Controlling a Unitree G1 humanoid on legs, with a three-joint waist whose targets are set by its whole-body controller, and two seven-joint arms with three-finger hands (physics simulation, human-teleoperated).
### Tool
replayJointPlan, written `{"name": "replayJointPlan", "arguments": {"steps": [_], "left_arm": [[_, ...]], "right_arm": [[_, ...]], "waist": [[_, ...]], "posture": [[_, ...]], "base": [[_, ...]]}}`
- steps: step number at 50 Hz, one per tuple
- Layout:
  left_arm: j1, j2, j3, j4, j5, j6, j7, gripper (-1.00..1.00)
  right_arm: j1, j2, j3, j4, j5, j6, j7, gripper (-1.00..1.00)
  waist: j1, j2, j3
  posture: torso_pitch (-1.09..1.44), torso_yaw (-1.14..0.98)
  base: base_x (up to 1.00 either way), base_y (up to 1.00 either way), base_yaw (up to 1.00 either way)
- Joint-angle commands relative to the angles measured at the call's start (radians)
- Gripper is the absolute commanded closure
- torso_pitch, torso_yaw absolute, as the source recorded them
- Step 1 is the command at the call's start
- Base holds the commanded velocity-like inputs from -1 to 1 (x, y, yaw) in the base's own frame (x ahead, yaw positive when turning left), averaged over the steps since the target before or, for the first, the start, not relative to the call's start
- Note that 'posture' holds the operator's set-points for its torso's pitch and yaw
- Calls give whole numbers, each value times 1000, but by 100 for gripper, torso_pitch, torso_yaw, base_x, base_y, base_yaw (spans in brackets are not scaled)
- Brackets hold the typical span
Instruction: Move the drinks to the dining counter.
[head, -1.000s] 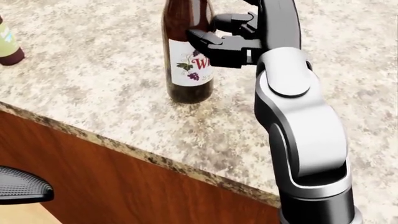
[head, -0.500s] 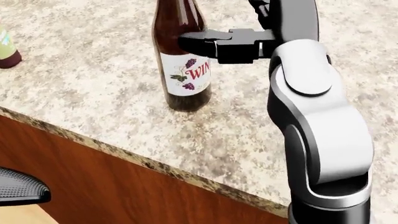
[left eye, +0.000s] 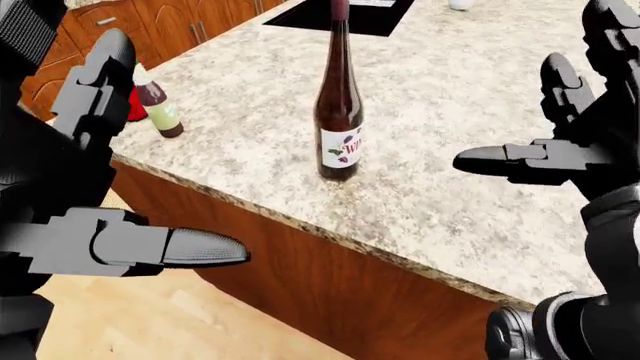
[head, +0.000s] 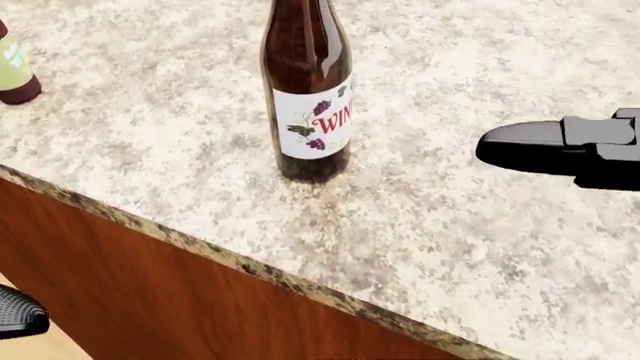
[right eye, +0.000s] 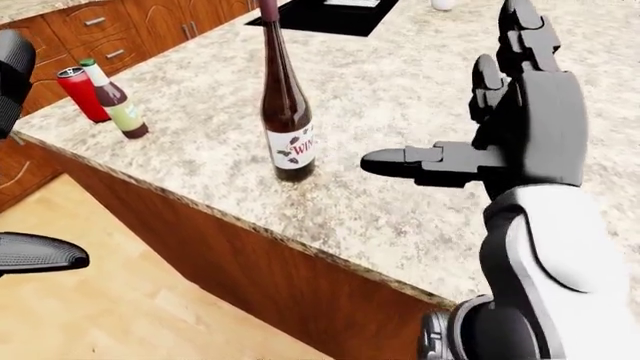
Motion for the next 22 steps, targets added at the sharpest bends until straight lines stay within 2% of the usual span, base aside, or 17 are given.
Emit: {"name": "replayJointPlan", "arguments": {"steps": [1,2,4,6,7,9,11,12,14,15,16,17,18,20,22], "left_arm": [[-3,22,42,0,-1,-33,-2,-100],[6,25,52,0,-4,-36,-6,-100],[36,19,95,0,-14,-36,-22,-100],[66,8,142,0,-23,-26,-41,-100],[76,6,160,0,-30,-21,-48,-100],[89,2,188,0,-43,-17,-51,-100],[88,1,197,0,-52,-16,-47,-100],[85,0,200,0,-54,-14,-45,-100],[82,-7,224,0,-73,-4,-36,-100],[77,-2,249,0,-87,11,-30,-100],[74,-5,300,0,-135,24,-18,-100],[71,-19,345,0,-173,45,-11,-100],[63,-31,373,0,-201,66,0,-100],[84,-42,439,0,-231,70,-1,-100],[114,-26,474,0,-233,49,-7,-100]], "right_arm": [[-7,-32,-55,-4,39,-23,30,-100],[4,-44,-79,-5,72,-25,27,-100],[34,-81,-158,-5,173,-34,-7,-100],[67,-143,-279,-5,385,-38,-107,-100],[95,-187,-361,-5,548,-40,-196,-100],[194,-273,-517,-5,951,-86,-445,-100],[360,-391,-609,-5,1305,-225,-693,-100],[439,-460,-621,-5,1409,-315,-776,-100],[580,-542,-701,-5,1509,-437,-815,-100],[635,-564,-761,-5,1546,-465,-808,-100],[680,-577,-835,-5,1595,-472,-792,-100],[711,-575,-908,-5,1641,-468,-784,-100],[721,-576,-953,-5,1661,-452,-780,-100],[749,-556,-1120,-5,1734,-380,-748,-100],[767,-547,-1260,-5,1832,-334,-748,-100]], "waist": [[1,1,-18],[0,0,-18],[0,-1,-17],[1,-2,-18],[2,-3,-18],[7,-7,-18],[14,-14,-12],[17,-19,-10],[20,-25,-4],[19,-27,-2],[17,-28,-1],[15,-30,0],[13,-32,3],[10,-37,10],[9,-41,16]], "posture": [[0,0],[0,0],[0,0],[0,0],[0,0],[0,0],[0,0],[0,0],[0,0],[0,0],[0,0],[0,0],[0,0],[0,0],[0,0]], "base": [[0,0,0],[0,0,0],[0,0,0],[0,0,0],[0,0,0],[0,0,0],[0,0,0],[0,0,0],[0,0,0],[0,0,0],[0,0,0],[0,0,0],[0,0,0],[0,0,0],[0,0,0]]}}
